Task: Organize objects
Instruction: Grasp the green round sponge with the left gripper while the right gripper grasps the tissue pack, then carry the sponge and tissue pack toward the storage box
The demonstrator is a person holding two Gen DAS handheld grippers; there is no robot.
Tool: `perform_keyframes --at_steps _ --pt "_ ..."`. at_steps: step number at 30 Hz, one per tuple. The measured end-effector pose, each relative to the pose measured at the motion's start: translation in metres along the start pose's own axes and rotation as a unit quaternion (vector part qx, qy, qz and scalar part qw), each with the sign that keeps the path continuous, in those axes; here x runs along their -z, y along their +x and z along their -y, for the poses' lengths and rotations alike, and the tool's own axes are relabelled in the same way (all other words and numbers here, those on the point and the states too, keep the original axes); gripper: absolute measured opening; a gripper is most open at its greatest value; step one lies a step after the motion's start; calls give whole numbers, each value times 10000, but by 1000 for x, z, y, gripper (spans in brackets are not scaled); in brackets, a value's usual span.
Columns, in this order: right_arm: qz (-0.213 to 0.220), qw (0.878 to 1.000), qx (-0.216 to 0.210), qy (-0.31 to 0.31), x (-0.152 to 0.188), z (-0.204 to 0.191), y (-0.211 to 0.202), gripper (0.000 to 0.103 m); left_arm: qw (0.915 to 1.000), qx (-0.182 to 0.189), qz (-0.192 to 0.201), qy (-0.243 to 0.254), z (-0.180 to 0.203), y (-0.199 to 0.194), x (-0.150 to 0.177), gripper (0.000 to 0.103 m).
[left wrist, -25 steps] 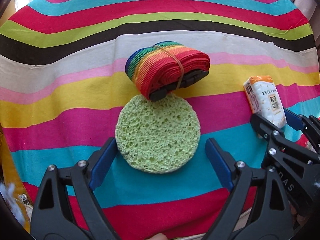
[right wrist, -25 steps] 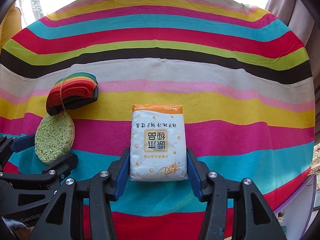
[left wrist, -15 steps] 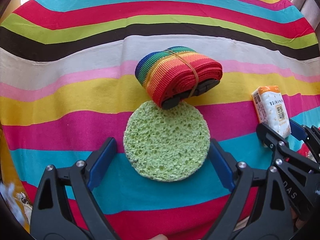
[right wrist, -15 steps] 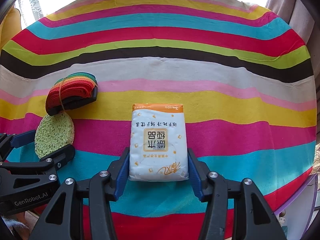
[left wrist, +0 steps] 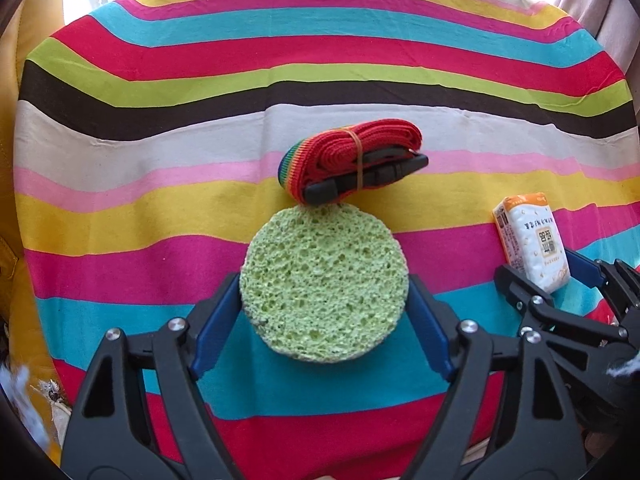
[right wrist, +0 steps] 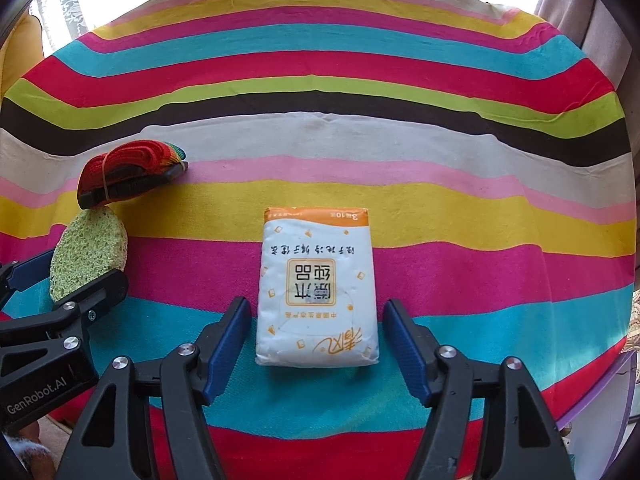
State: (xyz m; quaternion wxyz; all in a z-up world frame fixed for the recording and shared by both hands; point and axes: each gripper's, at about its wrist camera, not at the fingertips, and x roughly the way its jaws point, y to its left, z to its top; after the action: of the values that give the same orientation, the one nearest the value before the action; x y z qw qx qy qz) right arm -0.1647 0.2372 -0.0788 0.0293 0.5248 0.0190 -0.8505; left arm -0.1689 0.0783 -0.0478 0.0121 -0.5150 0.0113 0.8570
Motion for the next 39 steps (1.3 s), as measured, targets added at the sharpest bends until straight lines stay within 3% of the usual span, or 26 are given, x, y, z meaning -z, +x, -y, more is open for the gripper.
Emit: perform_keyframes --at_steps 7,9,12,19,30,39 --pt "52 10000 -28 -6 -4 3 1 68 9998 -113 103 129 7 -3 -4 83" --pt "128 9999 -26 -13 -3 3 -3 52 9998 -71 107 177 5 -6 -3 83" --pt "146 9999 -74 -29 -1 2 -2 52 9995 253 125 114 6 -13 0 83" --pt "509 9986 -134 85 7 11 -30 52 9979 432 473 89 14 -43 9 83" --pt "937 9954 -93 181 31 28 -71 52 9961 366 691 408 38 -61 13 83" --pt "1015 9939 11 441 53 52 -88 52 9944 506 701 614 58 -73 21 83"
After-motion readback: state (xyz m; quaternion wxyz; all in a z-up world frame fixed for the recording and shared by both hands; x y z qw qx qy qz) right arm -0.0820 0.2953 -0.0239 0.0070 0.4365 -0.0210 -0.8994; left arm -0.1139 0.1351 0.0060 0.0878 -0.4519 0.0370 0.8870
